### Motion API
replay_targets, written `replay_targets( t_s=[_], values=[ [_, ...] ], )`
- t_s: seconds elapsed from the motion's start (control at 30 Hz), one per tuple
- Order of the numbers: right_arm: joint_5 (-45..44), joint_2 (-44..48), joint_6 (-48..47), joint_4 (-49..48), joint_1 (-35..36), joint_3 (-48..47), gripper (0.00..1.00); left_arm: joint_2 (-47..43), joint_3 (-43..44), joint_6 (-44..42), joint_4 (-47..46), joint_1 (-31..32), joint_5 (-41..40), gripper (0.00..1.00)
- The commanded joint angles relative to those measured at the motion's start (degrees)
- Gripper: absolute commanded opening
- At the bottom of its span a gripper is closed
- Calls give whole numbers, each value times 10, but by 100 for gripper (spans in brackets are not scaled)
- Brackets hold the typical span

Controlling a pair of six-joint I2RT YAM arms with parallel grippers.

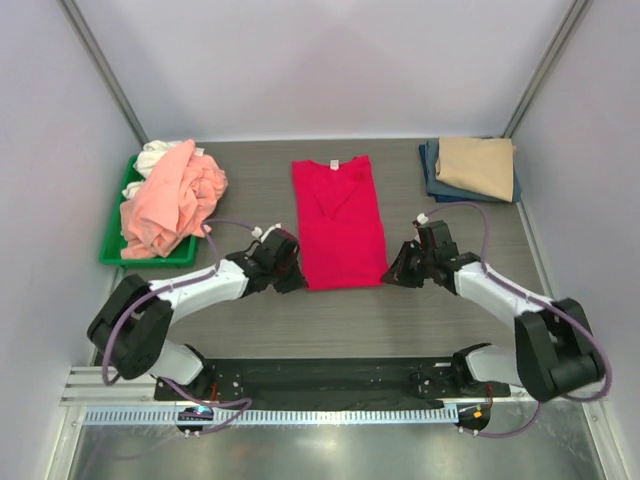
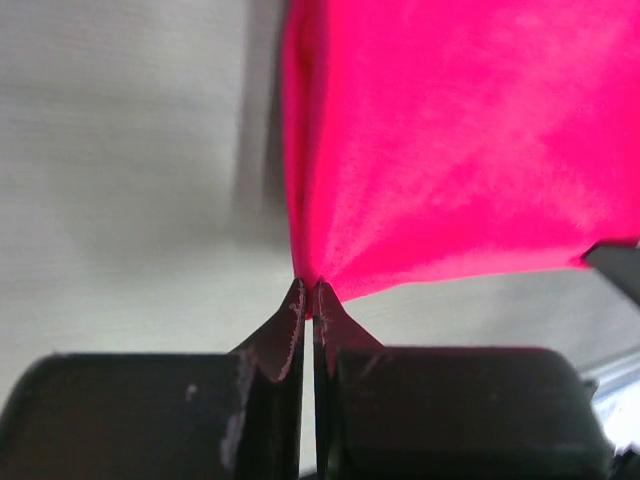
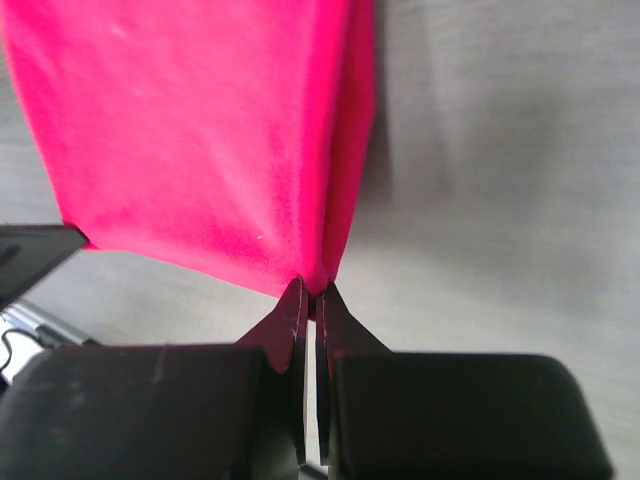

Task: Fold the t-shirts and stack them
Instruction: Fold the tshirt

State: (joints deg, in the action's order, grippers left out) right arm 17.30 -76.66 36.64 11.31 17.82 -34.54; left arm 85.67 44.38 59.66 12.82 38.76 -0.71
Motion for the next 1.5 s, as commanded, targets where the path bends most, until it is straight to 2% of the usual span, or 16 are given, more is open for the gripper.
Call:
replay_targets(
  t_s=[0.0, 0.23, 0.33, 0.43, 0.53, 0.67, 0.77, 0.87, 1.0, 1.1, 1.23, 1.47],
  values=[
    [-2, 96, -6, 88, 2, 9, 1, -69, -17, 25, 73, 39, -53, 0],
    [-10, 271, 34, 202, 10, 43, 1, -177, -54, 115, 146, 168, -116, 0],
    [-11, 352, 64, 252, 15, 52, 1, -216, -47, 165, 192, 223, -136, 0],
    [-20, 394, 77, 309, 20, 33, 1, -239, -22, 195, 250, 269, -165, 0],
    [-29, 399, 68, 344, 21, -10, 1, -225, 37, 180, 313, 272, -163, 0],
    [-64, 323, 32, 356, 22, -100, 1, -198, 138, 153, 419, 269, -225, 0],
    [-91, 266, 1, 353, 21, -166, 1, -179, 177, 103, 449, 232, -240, 0],
    [-109, 188, -24, 341, 20, -228, 1, -166, 209, 60, 443, 167, -227, 0],
    [-112, 72, -45, 311, 16, -292, 1, -126, 236, -29, 405, 57, -169, 0],
    [-113, 14, -58, 295, 11, -340, 1, -76, 258, -60, 386, 8, -130, 0],
    [-111, -83, -69, 282, 1, -407, 1, -7, 303, -107, 368, -35, -100, 0],
    [-99, -188, -82, 272, -21, -503, 1, 94, 412, -156, 377, -92, -89, 0]
  ],
)
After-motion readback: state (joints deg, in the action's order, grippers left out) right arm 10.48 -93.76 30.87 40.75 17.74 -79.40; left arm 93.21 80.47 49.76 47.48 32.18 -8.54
